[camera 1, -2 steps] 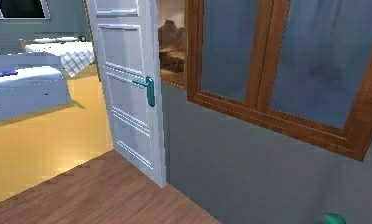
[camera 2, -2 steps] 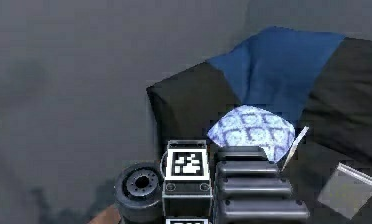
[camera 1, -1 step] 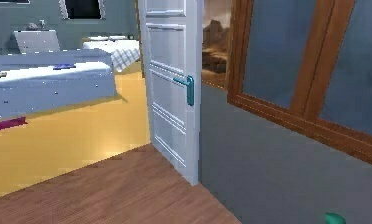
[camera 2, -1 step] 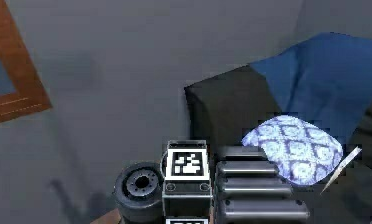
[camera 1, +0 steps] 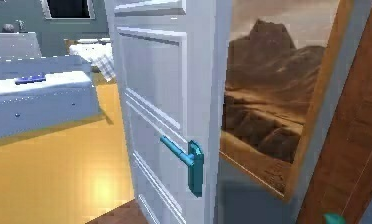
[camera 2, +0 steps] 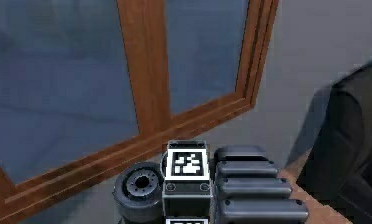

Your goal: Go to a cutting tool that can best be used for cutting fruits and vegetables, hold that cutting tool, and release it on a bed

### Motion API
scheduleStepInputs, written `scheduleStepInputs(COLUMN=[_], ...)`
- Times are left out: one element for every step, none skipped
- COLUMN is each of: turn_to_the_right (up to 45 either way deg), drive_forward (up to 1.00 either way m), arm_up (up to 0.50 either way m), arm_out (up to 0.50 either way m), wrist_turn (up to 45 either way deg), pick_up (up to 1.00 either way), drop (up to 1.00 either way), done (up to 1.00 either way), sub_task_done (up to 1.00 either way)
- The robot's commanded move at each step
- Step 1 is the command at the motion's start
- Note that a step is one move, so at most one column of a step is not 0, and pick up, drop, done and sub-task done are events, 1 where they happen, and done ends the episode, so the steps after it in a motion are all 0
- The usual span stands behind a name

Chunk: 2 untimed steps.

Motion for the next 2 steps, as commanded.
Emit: scheduleStepInputs(turn_to_the_right=[-45.0, -45.0], drive_forward=[0.00, 0.00], arm_up=[0.00, 0.00], arm_out=[0.00, 0.00], wrist_turn=[0.0, 0.0], pick_up=[0.00, 0.00], drop=[0.00, 0.00], done=[0.00, 0.00], sub_task_done=[0.00, 0.00])
